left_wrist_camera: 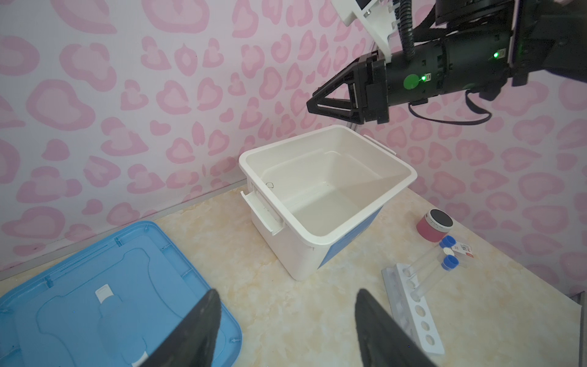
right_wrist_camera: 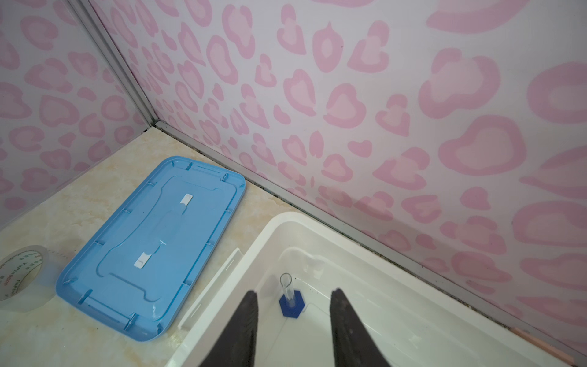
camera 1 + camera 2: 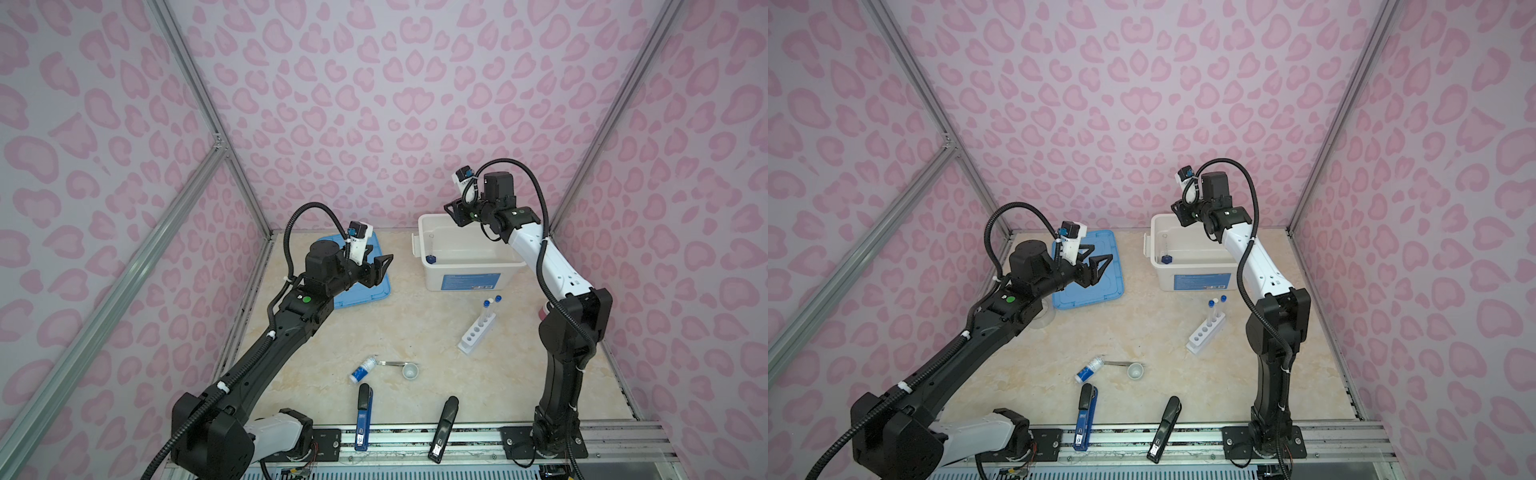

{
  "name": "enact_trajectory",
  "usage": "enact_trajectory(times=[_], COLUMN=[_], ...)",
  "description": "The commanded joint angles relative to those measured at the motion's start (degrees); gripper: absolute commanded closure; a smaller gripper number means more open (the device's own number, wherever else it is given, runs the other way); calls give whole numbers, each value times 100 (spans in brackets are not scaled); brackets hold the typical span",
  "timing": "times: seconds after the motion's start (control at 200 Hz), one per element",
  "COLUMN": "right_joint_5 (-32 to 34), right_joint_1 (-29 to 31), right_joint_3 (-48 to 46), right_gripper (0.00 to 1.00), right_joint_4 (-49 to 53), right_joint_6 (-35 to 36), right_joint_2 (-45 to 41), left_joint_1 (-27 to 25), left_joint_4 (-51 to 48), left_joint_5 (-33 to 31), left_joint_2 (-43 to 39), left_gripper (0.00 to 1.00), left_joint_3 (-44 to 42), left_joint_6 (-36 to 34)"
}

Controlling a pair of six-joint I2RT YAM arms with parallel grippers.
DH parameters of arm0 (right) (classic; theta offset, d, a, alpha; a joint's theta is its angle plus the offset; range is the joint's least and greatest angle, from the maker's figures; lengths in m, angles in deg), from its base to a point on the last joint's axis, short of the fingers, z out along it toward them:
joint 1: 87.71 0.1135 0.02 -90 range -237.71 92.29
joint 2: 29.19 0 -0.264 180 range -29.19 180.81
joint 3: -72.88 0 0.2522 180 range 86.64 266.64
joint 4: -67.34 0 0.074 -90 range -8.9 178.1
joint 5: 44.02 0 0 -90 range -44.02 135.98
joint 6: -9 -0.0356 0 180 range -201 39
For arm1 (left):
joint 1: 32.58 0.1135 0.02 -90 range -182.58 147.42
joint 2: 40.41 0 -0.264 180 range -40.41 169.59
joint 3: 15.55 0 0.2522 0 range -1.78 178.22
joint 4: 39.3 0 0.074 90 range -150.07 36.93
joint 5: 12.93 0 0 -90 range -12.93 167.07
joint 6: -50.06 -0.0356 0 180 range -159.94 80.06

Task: Organize the chemistry lab equipment
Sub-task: 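Open the right gripper and raise it out of the bin, then swing the right gripper toward the small white crucible near the tweezers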

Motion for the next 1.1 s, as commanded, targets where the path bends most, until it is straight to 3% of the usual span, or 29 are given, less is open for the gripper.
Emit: enact_trajectory(times=[0.0, 0.33, 0.58, 0.865, 1.1], right_joint_5=[476, 975, 1142, 853, 521], right_joint_1=[242, 1282, 2086, 2618, 2895], right_joint_3=[-62, -1523, -2247, -2536, -3386], right_gripper=[61, 59, 59, 59, 58], right_joint_4=[1027, 1716, 2318, 2870, 2600], right_joint_6=[6, -286, -713, -866, -1269], right_joint_2=[-354, -1518, -1776, -1643, -1791], left_joint_1=[77, 421, 526, 560, 698], left_joint_4=[-97, -315, -482, -830, -1116], left_joint_5=[165, 535, 658, 813, 722], left_joint_2=[-64, -296, -406, -531, -876], left_gripper=[31, 31, 31, 31, 31], left_joint_3=[56, -70, -151, -310, -725], left_joint_6=[-142, -249, -300, -455, -452])
